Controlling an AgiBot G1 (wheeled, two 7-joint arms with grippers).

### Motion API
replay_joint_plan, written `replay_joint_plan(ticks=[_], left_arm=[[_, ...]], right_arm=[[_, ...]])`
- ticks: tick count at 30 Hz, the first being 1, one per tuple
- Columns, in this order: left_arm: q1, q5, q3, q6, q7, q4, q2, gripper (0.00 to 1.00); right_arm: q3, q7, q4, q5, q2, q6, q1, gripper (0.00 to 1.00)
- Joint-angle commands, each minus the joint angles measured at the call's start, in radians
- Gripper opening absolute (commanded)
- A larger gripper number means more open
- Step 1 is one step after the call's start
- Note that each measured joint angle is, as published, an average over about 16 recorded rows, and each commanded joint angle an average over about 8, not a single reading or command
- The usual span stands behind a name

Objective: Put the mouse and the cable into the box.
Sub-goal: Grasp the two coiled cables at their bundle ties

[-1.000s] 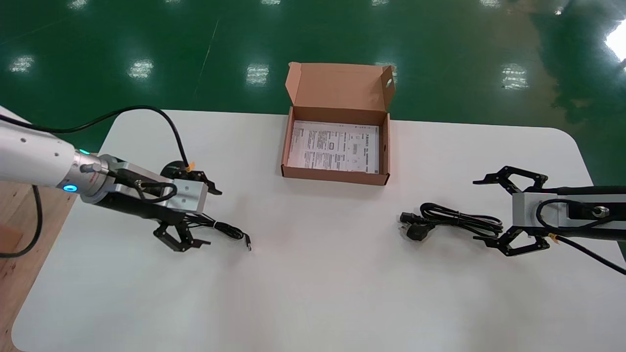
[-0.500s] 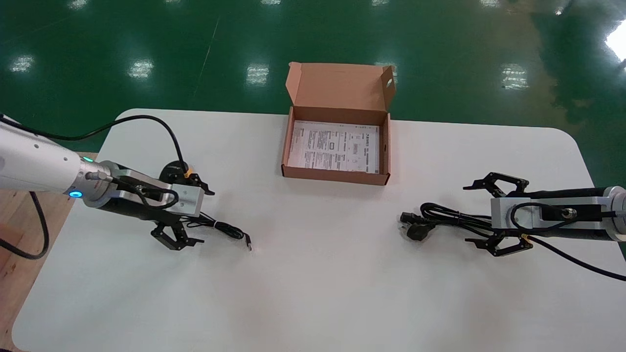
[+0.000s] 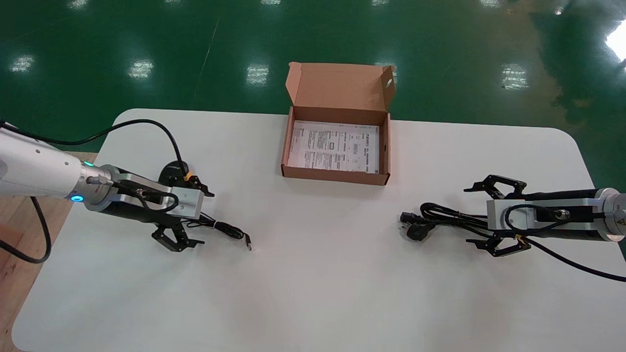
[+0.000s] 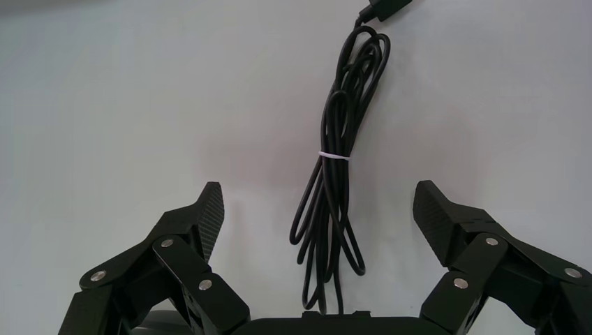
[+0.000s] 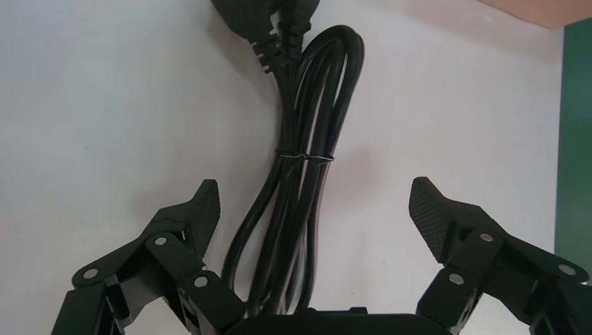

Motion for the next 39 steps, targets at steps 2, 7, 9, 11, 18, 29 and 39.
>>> replay_joint_plan(ticks=[2, 7, 9, 11, 18, 29, 39], left_arm=[[0.001, -0.001, 0.000, 0.001, -0.002, -0.005, -0.001, 0.01], [0.001, -0.001, 0.000, 0.003, -0.004, -0.009, -0.003, 0.00], [0.001, -0.001, 0.000, 0.004, -0.005, -0.011, -0.004, 0.00], [0.001, -0.001, 0.000, 0.004, -0.005, -0.012, -0.004, 0.00], [0.001, -0.001, 0.000, 0.005, -0.006, -0.015, -0.005, 0.00], [0.002, -0.002, -0.001, 0.006, -0.007, -0.018, -0.006, 0.00], [0.002, -0.002, 0.000, 0.006, -0.007, -0.018, -0.006, 0.00]], right_arm=[[0.001, 0.001, 0.005, 0.002, 0.002, -0.003, -0.001, 0.00], [0.003, 0.003, 0.011, 0.006, 0.005, -0.008, -0.002, 0.00], [0.004, 0.003, 0.012, 0.007, 0.006, -0.009, -0.003, 0.00], [0.004, 0.004, 0.014, 0.008, 0.007, -0.010, -0.003, 0.00], [0.005, 0.005, 0.017, 0.010, 0.009, -0.013, -0.004, 0.00], [0.006, 0.005, 0.020, 0.011, 0.010, -0.015, -0.004, 0.00], [0.007, 0.006, 0.020, 0.012, 0.010, -0.015, -0.005, 0.00]])
